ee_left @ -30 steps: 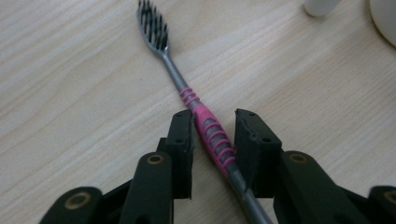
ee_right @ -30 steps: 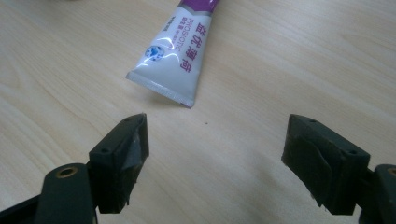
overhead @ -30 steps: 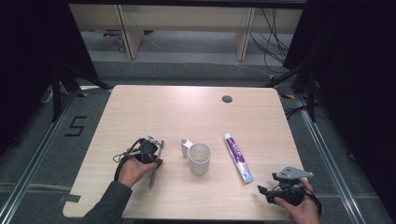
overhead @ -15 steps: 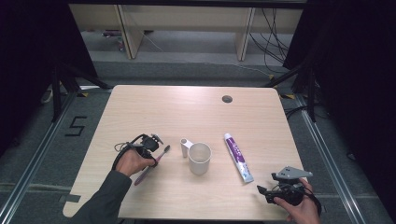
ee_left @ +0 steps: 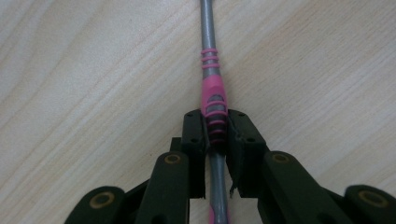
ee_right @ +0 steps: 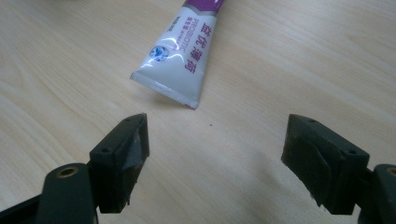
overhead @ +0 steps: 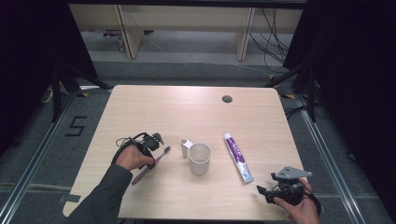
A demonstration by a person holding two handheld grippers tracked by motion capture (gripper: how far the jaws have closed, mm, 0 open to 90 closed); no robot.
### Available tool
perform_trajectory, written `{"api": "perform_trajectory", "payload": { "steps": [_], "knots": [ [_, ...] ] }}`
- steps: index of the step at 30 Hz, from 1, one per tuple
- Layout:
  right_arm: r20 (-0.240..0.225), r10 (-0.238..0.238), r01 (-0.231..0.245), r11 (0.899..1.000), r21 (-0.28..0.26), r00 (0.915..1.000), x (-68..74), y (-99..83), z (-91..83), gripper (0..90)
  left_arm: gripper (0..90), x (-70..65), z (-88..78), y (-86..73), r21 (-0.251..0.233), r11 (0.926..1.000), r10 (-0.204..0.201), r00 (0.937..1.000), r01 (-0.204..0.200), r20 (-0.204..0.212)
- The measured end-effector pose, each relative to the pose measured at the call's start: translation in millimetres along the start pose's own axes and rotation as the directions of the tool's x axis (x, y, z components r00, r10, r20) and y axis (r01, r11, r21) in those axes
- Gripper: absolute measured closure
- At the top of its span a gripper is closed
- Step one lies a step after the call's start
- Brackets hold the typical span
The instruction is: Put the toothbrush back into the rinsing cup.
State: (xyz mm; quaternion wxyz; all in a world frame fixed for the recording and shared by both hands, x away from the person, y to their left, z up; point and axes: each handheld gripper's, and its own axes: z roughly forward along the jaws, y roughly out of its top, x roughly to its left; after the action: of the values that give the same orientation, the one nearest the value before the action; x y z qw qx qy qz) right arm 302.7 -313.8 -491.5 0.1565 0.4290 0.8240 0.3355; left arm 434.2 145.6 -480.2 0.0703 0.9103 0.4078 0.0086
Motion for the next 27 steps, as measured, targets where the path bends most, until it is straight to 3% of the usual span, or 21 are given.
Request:
{"api": "perform_trajectory", "payload": {
  "steps": [10, 12, 13, 15, 16, 19, 27],
  "knots": [
    [0.001, -0.016, 0.016, 1.0, -0.006, 0.9999, -0.8, -0.5, 0.4, 23.3, 73.7, 0.2, -0.2, 1.2, 0.053, 0.9986, 0.006, 1.0, -0.006, 0.004],
    [-0.007, 0.013, -0.013, 1.0, 0.012, 0.9999, 0.8, 0.2, 0.0, 23.3, 74.3, -0.7, 0.6, 1.4, 0.057, 0.9984, -0.003, 1.0, 0.003, 0.006],
    [-0.006, -0.009, 0.009, 1.0, -0.004, 0.9999, -0.1, 0.0, 0.6, 23.4, 75.3, -1.0, 0.8, 2.4, 0.06, 0.9982, -0.003, 1.0, 0.003, 0.001],
    [-0.009, 0.002, -0.002, 1.0, 0.001, 1.0, 0.7, 0.1, 0.2, 23.4, 77.1, -0.5, 0.8, 2.8, 0.065, 0.9979, 0.001, 1.0, -0.001, -0.002],
    [0.0, -0.015, 0.015, 1.0, -0.008, 0.9999, -0.3, -0.2, 1.2, 23.3, 77.1, 0.4, 0.6, 3.3, 0.071, 0.9975, 0.003, 1.0, -0.002, -0.001],
    [-0.008, 0.011, -0.011, 1.0, 0.007, 0.9999, 1.2, 0.1, 0.0, 23.5, 78.1, 0.4, 1.0, 4.0, 0.082, 0.9966, 0.008, 1.0, -0.007, -0.005],
    [-0.003, -0.015, 0.015, 1.0, -0.011, 0.9999, -0.4, 0.5, 1.0, 23.5, 78.8, 0.3, 1.0, 5.3, 0.099, 0.9947, 0.027, 0.9996, -0.026, -0.007]
  ]
}}
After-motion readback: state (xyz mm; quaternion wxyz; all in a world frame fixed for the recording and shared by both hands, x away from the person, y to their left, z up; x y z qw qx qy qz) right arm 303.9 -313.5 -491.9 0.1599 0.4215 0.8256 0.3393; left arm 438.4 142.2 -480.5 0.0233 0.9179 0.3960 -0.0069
